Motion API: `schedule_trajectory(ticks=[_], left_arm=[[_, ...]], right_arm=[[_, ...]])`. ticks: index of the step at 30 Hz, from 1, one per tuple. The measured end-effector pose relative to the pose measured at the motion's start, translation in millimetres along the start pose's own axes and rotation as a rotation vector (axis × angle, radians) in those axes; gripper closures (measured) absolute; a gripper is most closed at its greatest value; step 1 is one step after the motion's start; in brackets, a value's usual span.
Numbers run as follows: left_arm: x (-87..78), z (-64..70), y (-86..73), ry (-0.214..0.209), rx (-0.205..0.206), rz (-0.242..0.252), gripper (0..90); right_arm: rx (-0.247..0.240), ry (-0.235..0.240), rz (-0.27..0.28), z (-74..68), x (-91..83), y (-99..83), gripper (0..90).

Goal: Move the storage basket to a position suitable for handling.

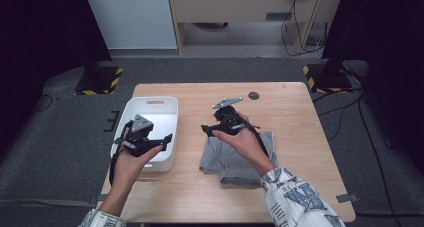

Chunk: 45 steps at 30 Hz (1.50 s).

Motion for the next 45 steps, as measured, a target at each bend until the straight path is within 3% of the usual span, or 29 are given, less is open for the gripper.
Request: schedule_trajectory(ticks=[12, 20, 27, 33, 45], left_arm=[[-1.4, -22.5, -8.0, 0.033, -0.004, -0.007, 17.0], [-5.2, -41.6, -15.2, 0.051, -0.042, -0.006, 17.2], [-10.0, -61.2, -20.8, 0.064, -0.099, 0.002, 19.3], [-14.4, -76.0, -21.8, 0.082, -0.132, 0.021, 20.3], [-16.2, -100.7, -37.4, 0.133, -0.172, 0.016, 22.4]], right_arm=[[-0.010, 0.028, 0.001, -24.3, 19.3, 7.6, 31.0], [-0.011, 0.044, 0.012, -37.6, 29.9, 12.8, 36.3], [-0.021, 0.059, 0.024, -49.6, 39.4, 15.5, 43.6], [-0.022, 0.077, 0.060, -59.6, 43.5, 22.5, 43.2], [-0.009, 0.098, 0.071, -79.1, 59.3, 29.2, 36.2]])
Point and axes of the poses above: each handheld gripper's, and its own axes: x roughly forward along the jaws, y roughly out of its top, z roughly to its right, the point moved 7 cm from there along x, roughly forward along the jaws, and after that the axes turned 15 degrees about -z, right-handed, at the moved point
